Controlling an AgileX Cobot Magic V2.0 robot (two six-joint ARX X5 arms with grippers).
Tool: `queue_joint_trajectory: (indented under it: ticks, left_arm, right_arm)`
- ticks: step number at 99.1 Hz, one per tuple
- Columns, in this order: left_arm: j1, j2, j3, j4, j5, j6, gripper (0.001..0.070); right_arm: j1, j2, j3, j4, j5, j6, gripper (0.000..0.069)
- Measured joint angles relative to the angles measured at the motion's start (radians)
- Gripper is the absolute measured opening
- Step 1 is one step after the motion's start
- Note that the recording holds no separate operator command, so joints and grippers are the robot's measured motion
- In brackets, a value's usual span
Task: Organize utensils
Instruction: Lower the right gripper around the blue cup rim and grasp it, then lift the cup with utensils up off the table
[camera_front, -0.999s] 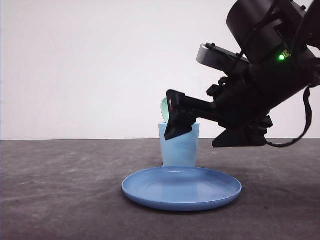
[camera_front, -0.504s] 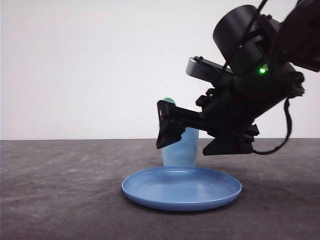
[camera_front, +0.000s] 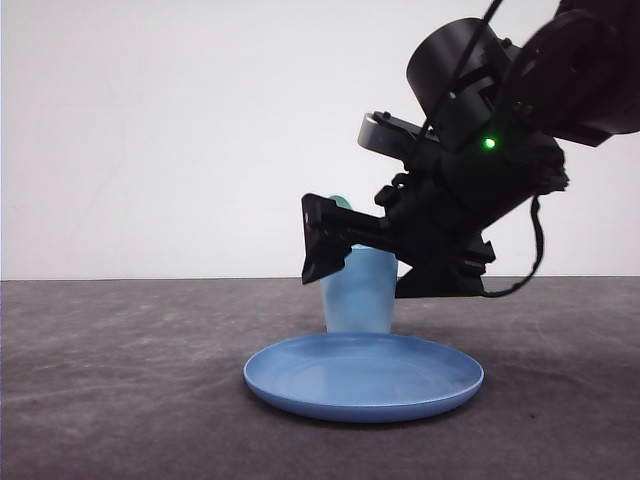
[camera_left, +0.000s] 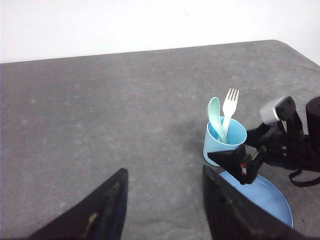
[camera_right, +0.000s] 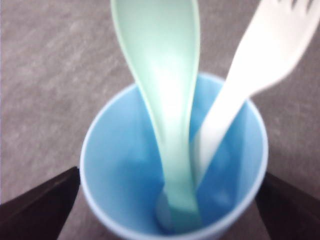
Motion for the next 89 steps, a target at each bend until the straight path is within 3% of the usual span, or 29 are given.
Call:
queue_joint_trajectory:
  ticks: [30, 60, 89]
  left_arm:
    - [0.0, 0.0, 0.0, 0.0, 0.0, 0.006, 0.0281]
    - [0.0, 0.0, 0.0, 0.0, 0.0, 0.006, 0.0281]
    - [0.0, 0.0, 0.0, 0.0, 0.0, 0.007, 0.0281]
  right_arm:
    - [-0.005, 0.038, 0.026, -0.008, 0.006, -0.004, 0.0676]
    - [-0.015, 0.038, 0.026, -0.01, 0.01, -0.007, 0.0463]
    - [-0.015, 0.035, 0.026, -0.01, 0.01, -0.01, 0.0454]
